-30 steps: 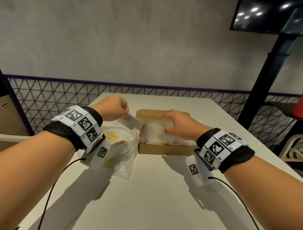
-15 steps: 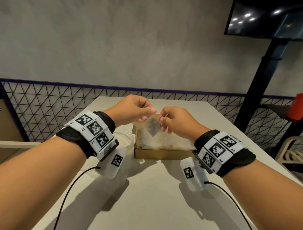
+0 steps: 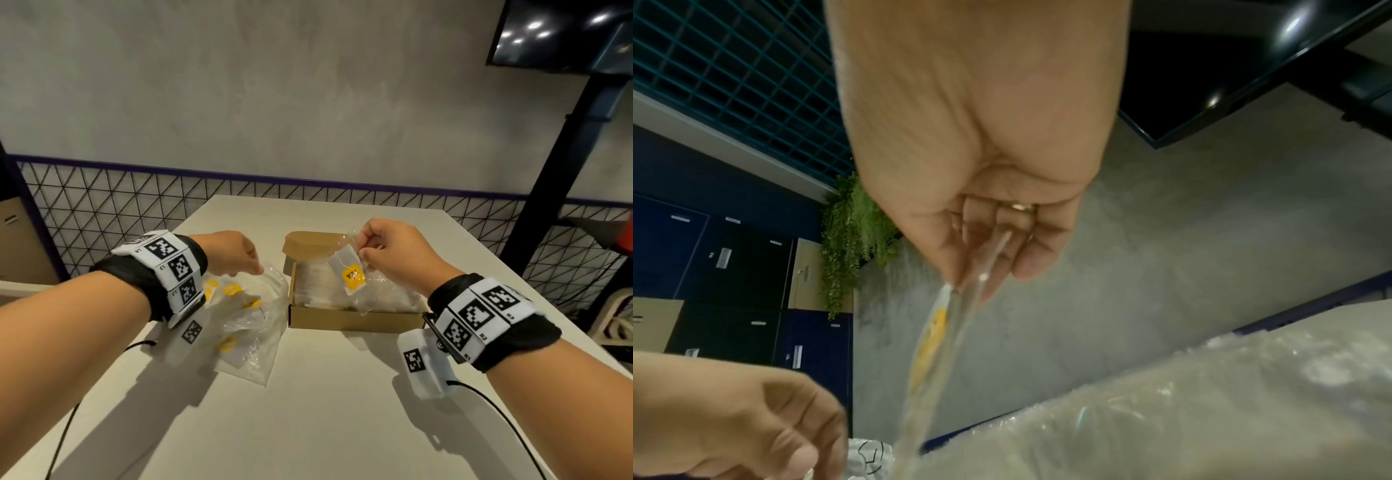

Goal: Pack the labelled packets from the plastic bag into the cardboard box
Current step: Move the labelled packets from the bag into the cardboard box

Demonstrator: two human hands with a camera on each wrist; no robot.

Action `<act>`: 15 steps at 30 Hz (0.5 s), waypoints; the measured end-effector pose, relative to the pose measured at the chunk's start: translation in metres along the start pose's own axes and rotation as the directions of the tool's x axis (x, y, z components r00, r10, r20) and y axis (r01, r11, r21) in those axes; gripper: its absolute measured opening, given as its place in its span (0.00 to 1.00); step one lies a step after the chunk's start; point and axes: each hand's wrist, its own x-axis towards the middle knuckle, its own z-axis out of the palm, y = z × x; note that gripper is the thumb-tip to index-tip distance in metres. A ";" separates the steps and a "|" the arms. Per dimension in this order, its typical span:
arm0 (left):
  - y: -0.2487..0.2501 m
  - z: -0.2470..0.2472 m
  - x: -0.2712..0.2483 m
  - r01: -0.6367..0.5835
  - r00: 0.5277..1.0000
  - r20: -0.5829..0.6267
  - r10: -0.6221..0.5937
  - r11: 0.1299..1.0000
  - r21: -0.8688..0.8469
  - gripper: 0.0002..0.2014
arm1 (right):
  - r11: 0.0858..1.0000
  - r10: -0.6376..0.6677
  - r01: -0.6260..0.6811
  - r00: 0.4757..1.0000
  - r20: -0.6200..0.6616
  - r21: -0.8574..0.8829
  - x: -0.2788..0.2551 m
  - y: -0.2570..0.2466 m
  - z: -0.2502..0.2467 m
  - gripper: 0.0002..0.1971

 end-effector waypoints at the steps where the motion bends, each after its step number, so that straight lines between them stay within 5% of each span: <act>1: -0.004 0.002 0.001 0.015 1.000 0.026 -0.017 0.998 0.057 0.14 | 1.000 0.001 -0.001 1.000 0.006 -0.020 0.000 0.001 0.001 0.12; 8: -0.003 0.024 0.004 0.061 0.984 0.140 -0.114 0.939 0.338 0.26 | 0.989 0.023 -0.017 0.999 0.042 -0.147 0.004 0.002 0.009 0.14; 15: 0.009 0.043 0.014 0.094 0.986 0.074 -0.151 0.857 0.506 0.32 | 0.973 0.055 -0.034 0.995 0.086 -0.226 0.004 0.006 0.012 0.11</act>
